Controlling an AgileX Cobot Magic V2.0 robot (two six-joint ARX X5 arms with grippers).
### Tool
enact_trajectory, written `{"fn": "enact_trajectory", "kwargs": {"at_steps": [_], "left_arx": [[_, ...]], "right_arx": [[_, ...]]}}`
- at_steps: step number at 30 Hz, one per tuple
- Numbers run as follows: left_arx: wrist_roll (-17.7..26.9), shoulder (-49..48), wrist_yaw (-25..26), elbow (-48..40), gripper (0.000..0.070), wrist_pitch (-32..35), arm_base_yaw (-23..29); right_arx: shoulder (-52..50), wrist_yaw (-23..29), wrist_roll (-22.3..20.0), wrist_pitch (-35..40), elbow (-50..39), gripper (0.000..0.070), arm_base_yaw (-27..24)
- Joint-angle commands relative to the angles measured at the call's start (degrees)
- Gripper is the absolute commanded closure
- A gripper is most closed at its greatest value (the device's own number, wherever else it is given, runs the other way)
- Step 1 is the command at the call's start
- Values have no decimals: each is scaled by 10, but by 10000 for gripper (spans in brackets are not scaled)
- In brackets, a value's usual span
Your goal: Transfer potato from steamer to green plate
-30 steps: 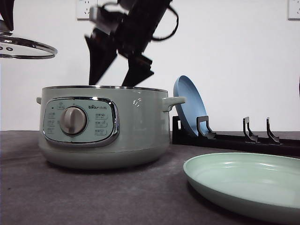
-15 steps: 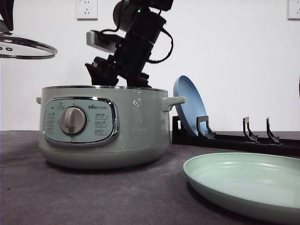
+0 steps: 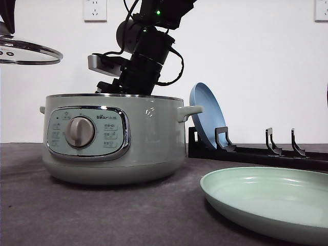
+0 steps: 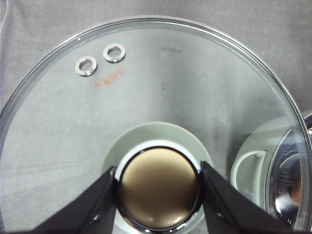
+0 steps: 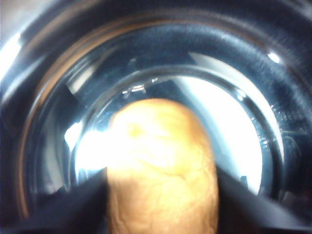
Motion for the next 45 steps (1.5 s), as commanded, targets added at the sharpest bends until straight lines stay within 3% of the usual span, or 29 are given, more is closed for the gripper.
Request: {"fn": "enact_trajectory", "kwargs": {"at_steps": [1, 7, 14, 22, 29, 38, 45], "left_arx": [[-1, -9, 1, 24, 700, 16, 0], [-1, -9, 1, 24, 700, 16, 0], [-1, -9, 1, 24, 700, 16, 0], [-1, -9, 1, 24, 700, 16, 0], [0, -9, 1, 24, 700, 14, 2], [1, -9, 1, 24, 700, 7, 2], [1, -9, 1, 24, 700, 7, 2]], "right_arx": [[18, -1, 10, 2, 17, 508, 7], [8, 2, 21, -23, 53, 511, 7], [-33, 8, 44, -147, 160, 510, 4], [-176, 74, 73, -265, 126, 510, 4], [-372, 119, 117, -269, -36, 510, 5], [-664, 120, 195, -262, -328, 510, 4], [-872, 125, 297, -143, -536, 510, 4]]}}
